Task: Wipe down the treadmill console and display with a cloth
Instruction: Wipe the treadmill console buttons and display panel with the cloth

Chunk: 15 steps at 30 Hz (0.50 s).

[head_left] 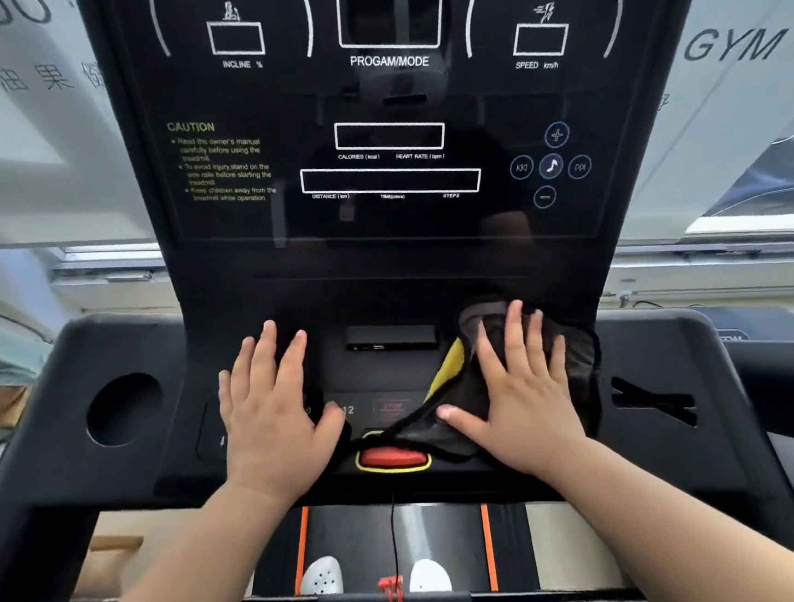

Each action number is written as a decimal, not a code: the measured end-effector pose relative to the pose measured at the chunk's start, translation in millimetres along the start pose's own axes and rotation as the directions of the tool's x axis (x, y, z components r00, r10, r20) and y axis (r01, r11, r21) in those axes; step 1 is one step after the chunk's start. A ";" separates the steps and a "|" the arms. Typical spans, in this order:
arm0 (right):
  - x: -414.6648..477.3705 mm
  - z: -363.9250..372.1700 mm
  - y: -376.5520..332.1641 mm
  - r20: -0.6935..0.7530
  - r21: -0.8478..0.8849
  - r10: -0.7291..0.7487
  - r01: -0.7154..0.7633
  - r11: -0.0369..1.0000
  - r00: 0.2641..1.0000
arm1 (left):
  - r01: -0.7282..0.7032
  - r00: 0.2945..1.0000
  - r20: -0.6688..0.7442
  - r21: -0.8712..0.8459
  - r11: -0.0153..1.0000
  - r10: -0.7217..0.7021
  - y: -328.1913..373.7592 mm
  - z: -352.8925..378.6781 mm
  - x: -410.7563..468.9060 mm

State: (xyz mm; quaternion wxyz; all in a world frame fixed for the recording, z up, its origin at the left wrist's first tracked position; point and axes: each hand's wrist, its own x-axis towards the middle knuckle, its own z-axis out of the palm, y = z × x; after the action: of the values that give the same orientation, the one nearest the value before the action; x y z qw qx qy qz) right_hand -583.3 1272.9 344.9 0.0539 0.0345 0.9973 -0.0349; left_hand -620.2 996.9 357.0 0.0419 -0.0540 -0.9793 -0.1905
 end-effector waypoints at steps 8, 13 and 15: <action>18.8 -2.1 -83.0 0.007 0.081 -0.098 0.097 0.992 0.995 | 0.023 1.000 0.005 -0.025 0.999 -0.023 -31.4 -10.8 -5.1; 29.8 -5.5 -127.2 -0.044 -0.069 -0.279 0.275 0.959 0.959 | 0.071 0.997 -0.023 -0.070 0.995 -0.072 -63.1 -22.9 -10.6; 36.2 -4.2 -156.1 -0.011 -0.098 -0.370 0.368 0.925 0.929 | 0.099 0.994 -0.041 -0.072 0.993 -0.102 -78.6 -28.2 -13.9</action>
State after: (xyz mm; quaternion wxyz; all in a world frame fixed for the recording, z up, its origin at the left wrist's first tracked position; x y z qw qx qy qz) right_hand -631.0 1120.2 355.4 0.0335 -0.1559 0.9872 0.0030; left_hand -614.3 912.6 352.7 0.0519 -0.0019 -0.9724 -0.2276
